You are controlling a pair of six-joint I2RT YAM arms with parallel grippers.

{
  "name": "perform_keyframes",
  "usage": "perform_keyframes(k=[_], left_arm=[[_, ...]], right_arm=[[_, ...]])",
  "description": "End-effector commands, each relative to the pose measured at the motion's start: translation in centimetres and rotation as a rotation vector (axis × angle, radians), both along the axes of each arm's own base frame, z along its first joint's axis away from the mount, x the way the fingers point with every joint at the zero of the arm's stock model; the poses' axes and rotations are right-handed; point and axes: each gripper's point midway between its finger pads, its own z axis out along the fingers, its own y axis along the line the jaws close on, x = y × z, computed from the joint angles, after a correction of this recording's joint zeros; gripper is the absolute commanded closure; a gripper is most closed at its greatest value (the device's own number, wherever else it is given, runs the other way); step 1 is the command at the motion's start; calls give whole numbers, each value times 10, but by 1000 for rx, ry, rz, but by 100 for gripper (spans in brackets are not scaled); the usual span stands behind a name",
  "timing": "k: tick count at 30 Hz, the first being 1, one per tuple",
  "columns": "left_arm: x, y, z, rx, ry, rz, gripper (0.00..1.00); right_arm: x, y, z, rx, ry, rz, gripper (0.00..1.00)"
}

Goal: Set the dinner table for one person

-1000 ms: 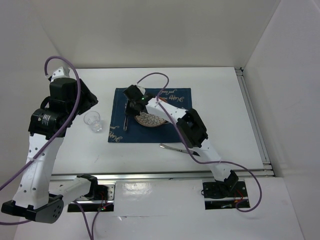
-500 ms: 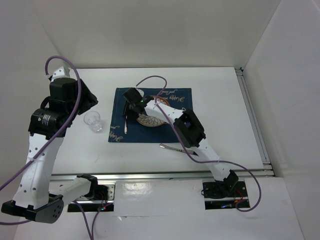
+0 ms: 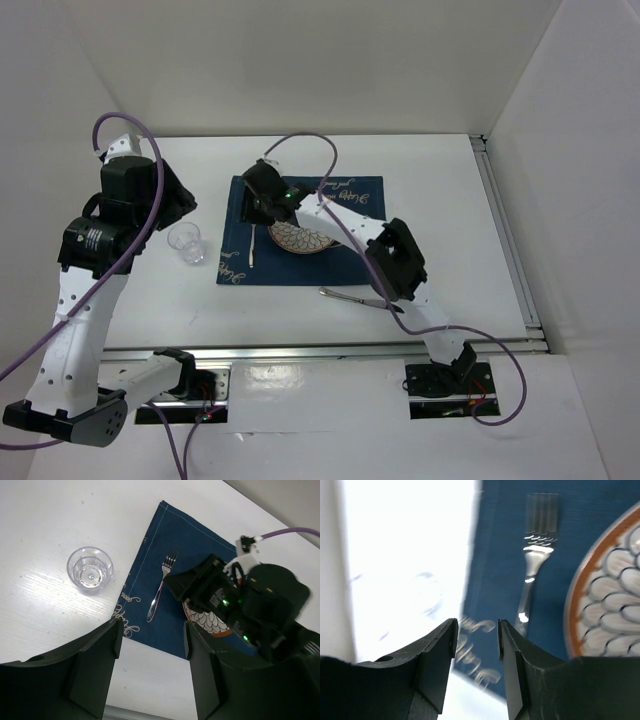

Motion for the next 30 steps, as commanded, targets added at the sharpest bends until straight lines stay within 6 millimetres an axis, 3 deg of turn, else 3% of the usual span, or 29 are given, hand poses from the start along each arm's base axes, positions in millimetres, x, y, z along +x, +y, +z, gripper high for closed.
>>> perform_keyframes(k=[1, 2, 3, 4, 5, 7, 8, 10, 11, 12, 14, 15, 17, 18, 20, 21, 22, 24, 27, 29, 30], left_arm=[[-1, 3, 17, 11, -64, -6, 31], [-1, 3, 17, 11, -64, -6, 31], [-1, 3, 17, 11, -64, -6, 31], [-1, 3, 17, 21, -63, -12, 31], [-1, 5, 17, 25, -64, -4, 31], [1, 5, 14, 26, -62, -4, 31], [-1, 5, 13, 26, -62, -4, 31], [4, 4, 10, 17, -67, -8, 31], [4, 2, 1, 15, -45, -17, 31], [5, 0, 0, 9, -45, -28, 31], [5, -2, -5, -2, -35, -31, 31], [7, -5, -3, -11, -43, -44, 31], [10, -10, -8, -21, -29, -62, 31], [13, -14, -10, -31, -26, -79, 31], [19, -21, -13, -32, -26, -127, 31], [22, -34, -15, -50, -33, -198, 31], [24, -41, -21, -53, -23, -248, 31], [27, -60, -41, -76, 46, -348, 31], [28, -73, -62, -73, 129, -381, 31], [29, -73, -62, -64, 135, -379, 31], [30, -72, -62, -58, 134, -370, 31]], right_arm=[[-36, 18, 124, 115, -234, 132, 51], [-43, 6, 153, 121, -285, 153, 51], [-53, -2, 155, 82, -306, 172, 51], [-59, -25, 126, -33, -299, 185, 51], [-72, -49, 146, -49, -328, 185, 51], [-83, -95, 129, -168, -320, 126, 51], [-106, -135, 105, -249, -267, 112, 41], [-126, -178, 83, -311, -189, 53, 34], [-144, -204, 54, -347, -101, 10, 31], [-160, -227, 58, -348, -64, -27, 30], [-184, -244, 48, -307, 33, -98, 30], [-201, -258, 27, -324, 94, -114, 30], [-222, -266, 25, -216, 191, -217, 30], [-236, -277, 5, -221, 251, -264, 30], [-250, -280, -3, -127, 337, -361, 30], [-256, -286, -18, -123, 359, -394, 30], [-259, -286, -20, -94, 374, -410, 30], [-256, -287, -26, -64, 388, -480, 30], [-243, -282, -33, -96, 364, -504, 39], [-229, -279, -31, -165, 304, -467, 51], [-215, -268, -17, -158, 270, -460, 54]])
